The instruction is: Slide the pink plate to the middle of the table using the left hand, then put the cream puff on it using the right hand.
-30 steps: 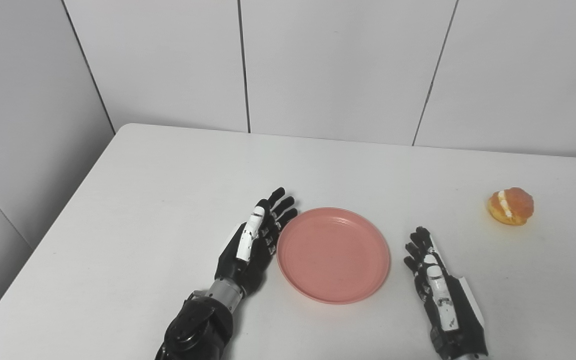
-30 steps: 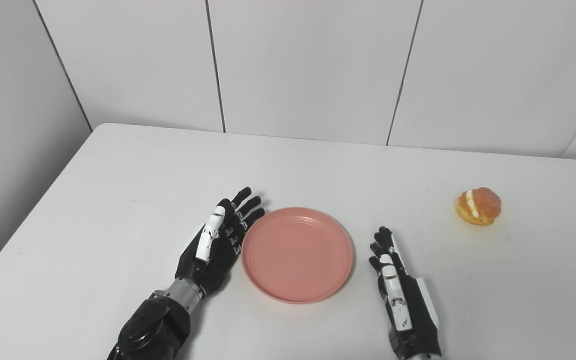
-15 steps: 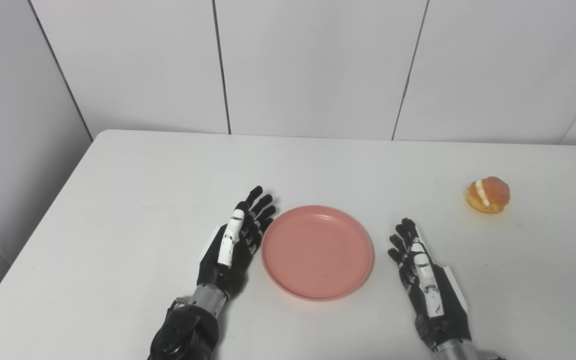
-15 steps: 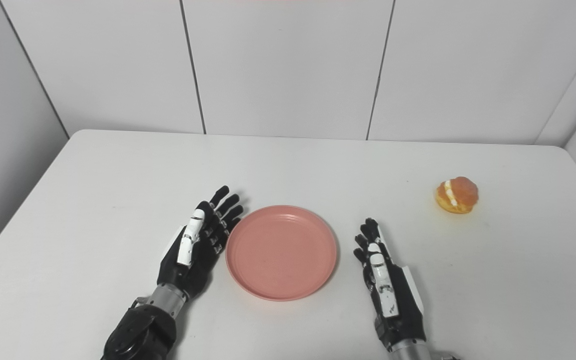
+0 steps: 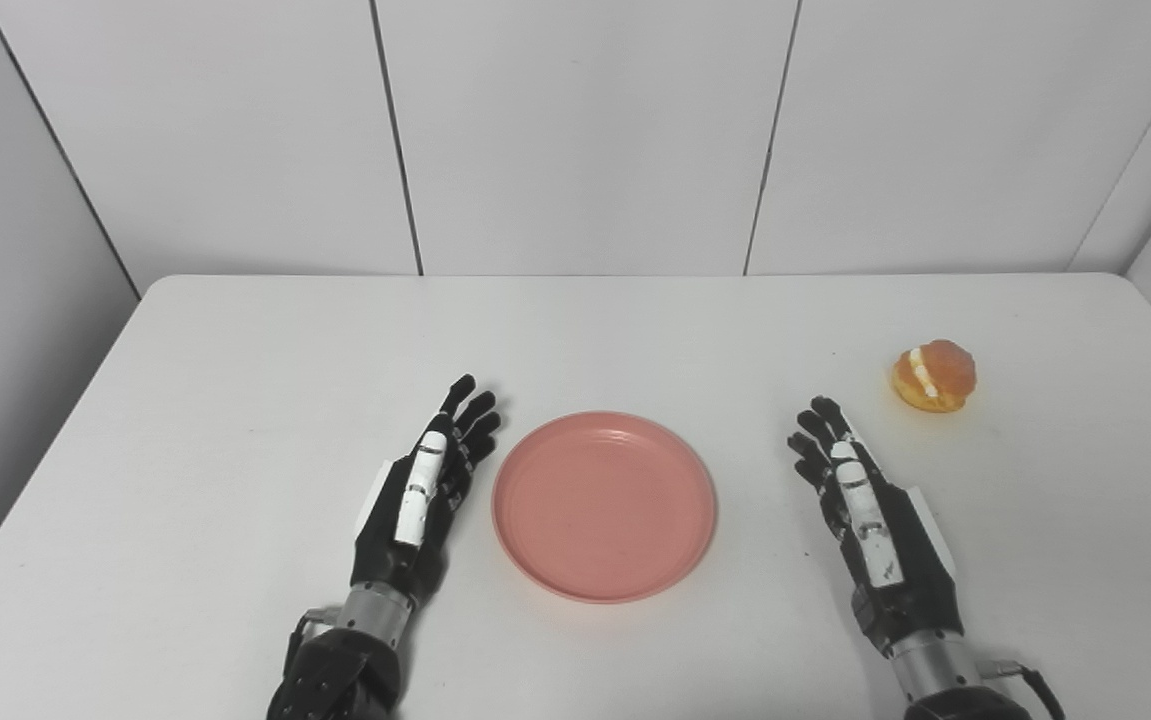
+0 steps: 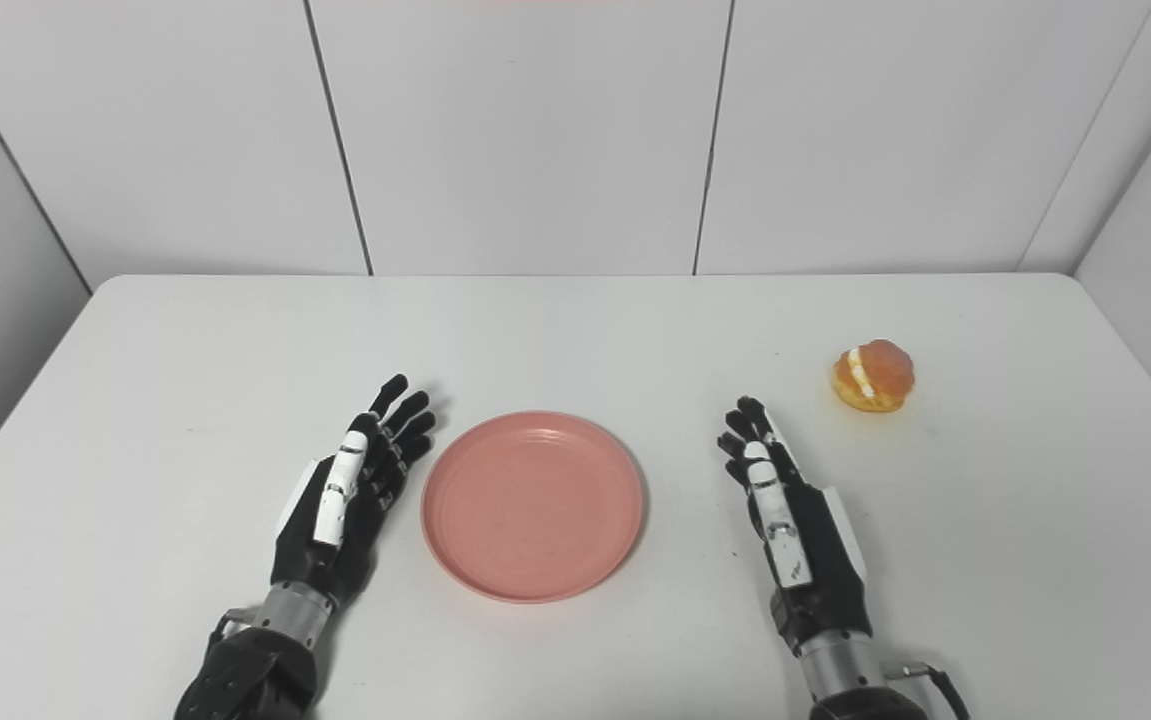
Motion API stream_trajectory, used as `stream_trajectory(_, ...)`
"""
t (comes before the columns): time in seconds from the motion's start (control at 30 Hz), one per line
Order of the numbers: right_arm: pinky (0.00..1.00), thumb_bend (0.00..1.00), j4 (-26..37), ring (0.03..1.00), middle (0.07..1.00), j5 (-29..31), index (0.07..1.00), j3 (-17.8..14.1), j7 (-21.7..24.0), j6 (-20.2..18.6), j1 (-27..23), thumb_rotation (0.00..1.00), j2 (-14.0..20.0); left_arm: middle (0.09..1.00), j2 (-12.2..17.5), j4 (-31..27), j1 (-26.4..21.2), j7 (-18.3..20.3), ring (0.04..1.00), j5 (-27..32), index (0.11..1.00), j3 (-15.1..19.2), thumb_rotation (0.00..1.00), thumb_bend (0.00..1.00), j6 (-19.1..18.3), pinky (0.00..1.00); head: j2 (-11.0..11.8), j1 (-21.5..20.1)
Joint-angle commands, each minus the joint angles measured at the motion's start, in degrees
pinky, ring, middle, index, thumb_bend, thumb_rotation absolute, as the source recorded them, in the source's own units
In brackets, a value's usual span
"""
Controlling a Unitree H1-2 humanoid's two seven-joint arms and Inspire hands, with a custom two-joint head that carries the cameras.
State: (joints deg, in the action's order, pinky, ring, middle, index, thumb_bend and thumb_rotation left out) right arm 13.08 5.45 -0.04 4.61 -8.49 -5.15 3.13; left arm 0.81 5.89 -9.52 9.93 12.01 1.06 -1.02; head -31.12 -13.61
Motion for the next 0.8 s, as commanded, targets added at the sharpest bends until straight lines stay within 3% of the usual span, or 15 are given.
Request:
stream_trajectory(0.0, 0.95, 0.45, 2.40, 0.917, 0.932, -0.41, 0.934, -0.73, -0.37, -0.19, -2.91, 0.84, 0.76, 0.937, 0.11, 4.82, 3.08, -0.82, 0.937, -0.46, 0.931, 0.43, 1.00, 0.38, -0.61, 0.96, -0.03, 0.01)
stream_trajectory(0.2, 0.88, 0.55, 1.93, 0.890, 0.911, -4.63, 0.921, -1.16, -1.52, 0.66, -6.22, 0.80, 3.21, 0.940, 0.24, 6.58, 2.77, -0.30, 0.942, -0.03, 0.940, 0.67, 1.00, 0.37, 0.22, 0.98, 1.78, -2.28)
stream_trajectory(0.33, 0.92, 0.61, 2.36, 0.903, 0.906, -7.00, 0.910, -1.58, -2.05, 0.03, -8.47, 0.83, 4.58, 0.944, 0.40, 7.34, 2.75, -0.01, 0.945, -0.15, 0.941, 0.56, 1.00, 0.37, 0.92, 0.97, 2.51, -3.61)
stream_trajectory(0.57, 0.86, 0.60, 1.55, 0.890, 0.905, -16.44, 0.915, -0.73, -3.16, 1.27, -12.35, 0.82, 8.09, 0.959, 0.93, 9.83, 2.35, 1.56, 0.957, 1.11, 0.957, 0.99, 1.00, 0.34, 2.85, 0.99, 5.20, -8.09)
stream_trajectory(0.77, 0.77, 0.59, -0.62, 0.854, 0.881, -24.92, 0.911, -0.17, -5.02, 1.99, -16.11, 0.83, 11.22, 0.956, 1.00, 11.72, 1.59, 1.38, 0.954, 1.50, 0.953, 1.58, 1.00, 0.33, 3.18, 0.99, 6.51, -9.30)
